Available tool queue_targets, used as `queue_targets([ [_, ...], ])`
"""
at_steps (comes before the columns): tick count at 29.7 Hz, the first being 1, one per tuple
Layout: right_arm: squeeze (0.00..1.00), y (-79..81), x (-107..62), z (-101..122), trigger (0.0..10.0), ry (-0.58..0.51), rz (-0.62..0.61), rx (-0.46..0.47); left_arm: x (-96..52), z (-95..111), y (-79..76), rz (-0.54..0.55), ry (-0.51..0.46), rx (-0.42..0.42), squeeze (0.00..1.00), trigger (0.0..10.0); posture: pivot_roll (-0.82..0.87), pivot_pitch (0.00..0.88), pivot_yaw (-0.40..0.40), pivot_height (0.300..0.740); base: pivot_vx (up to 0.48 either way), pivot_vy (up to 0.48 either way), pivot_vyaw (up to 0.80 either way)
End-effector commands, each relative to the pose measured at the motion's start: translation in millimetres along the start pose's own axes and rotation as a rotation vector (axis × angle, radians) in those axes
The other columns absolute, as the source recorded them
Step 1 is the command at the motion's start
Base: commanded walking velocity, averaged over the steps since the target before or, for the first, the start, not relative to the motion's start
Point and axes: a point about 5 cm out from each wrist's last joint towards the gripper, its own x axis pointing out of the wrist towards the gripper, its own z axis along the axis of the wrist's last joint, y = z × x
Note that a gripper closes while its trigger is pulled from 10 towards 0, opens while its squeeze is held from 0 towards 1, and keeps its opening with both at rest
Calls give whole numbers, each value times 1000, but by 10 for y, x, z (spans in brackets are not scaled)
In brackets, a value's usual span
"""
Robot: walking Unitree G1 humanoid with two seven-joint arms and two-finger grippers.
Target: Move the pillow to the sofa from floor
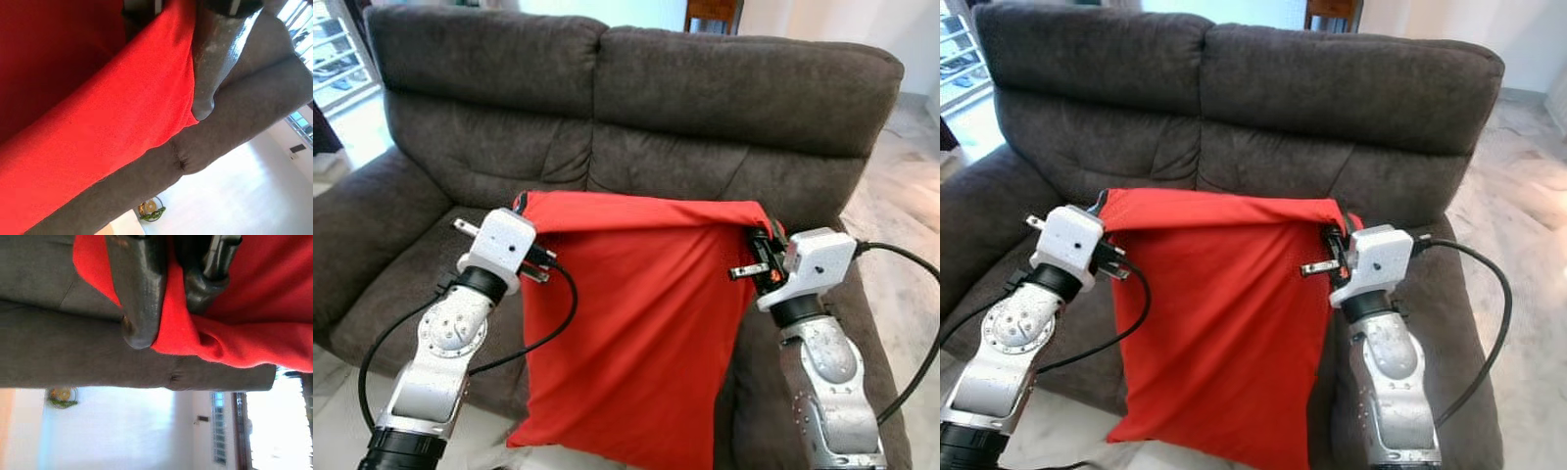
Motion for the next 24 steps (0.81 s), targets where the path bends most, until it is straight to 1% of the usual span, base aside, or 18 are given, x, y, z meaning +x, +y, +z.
queue_targets([
  [1,0,-147,63,218,10000,-105,-77,-21,58,192,122,57,-93,18,0,10000,-11,89,29,740,322,0,0],
  [3,0,-164,78,238,10000,-114,-87,-26,61,192,121,57,-93,18,0,10000,-11,89,29,740,322,0,0],
  [5,0,-229,118,292,10000,-135,-117,-41,70,200,118,57,-97,17,0,10000,-9,89,29,740,322,0,0],
  [6,0,-229,118,292,10000,-135,-117,-41,70,200,118,57,-97,17,0,10000,-9,89,29,740,322,0,0],
  [7,0,-300,154,340,10000,-152,-143,-58,77,211,127,58,-100,18,0,10000,-9,89,29,740,322,0,0],
  [9,0,-346,172,371,10000,-162,-163,-70,79,214,140,61,-101,17,0,10000,-7,89,27,740,321,0,0],
  [13,0,-379,184,392,10000,-170,-181,-73,75,208,151,62,-99,15,0,10000,-7,89,26,740,320,0,0],
  [15,0,-358,184,364,10000,-157,-167,-69,59,171,80,3,-80,-25,0,10000,-6,90,26,740,0,0,0],
  [16,0,-358,184,364,10000,-157,-167,-69,59,171,80,3,-80,-25,0,10000,-6,90,26,740,0,0,0],
  [17,0,-349,184,351,10000,-151,-161,-66,53,157,50,-20,-72,-38,0,10000,-6,90,26,740,0,0,0],
  [19,0,-268,165,227,10000,-91,-120,-62,11,80,-76,-117,-30,-57,0,10000,-6,91,28,740,0,0,0],
  [20,0,-205,132,122,10000,-48,-79,-71,-42,-3,-192,-206,23,-73,0,10000,-4,91,28,740,0,0,0],
  [22,0,-129,85,8,10000,-6,-30,-84,-126,-100,-334,-319,86,-93,0,10000,-3,91,28,740,0,0,0],
  [23,0,-102,65,-28,10000,6,-17,-78,-167,-134,-388,-359,107,-102,0,10000,-4,91,28,740,0,0,0],
  [24,0,-102,65,-28,10000,6,-17,-78,-167,-134,-388,-359,107,-102,0,10000,-4,91,28,740,0,0,0],
])
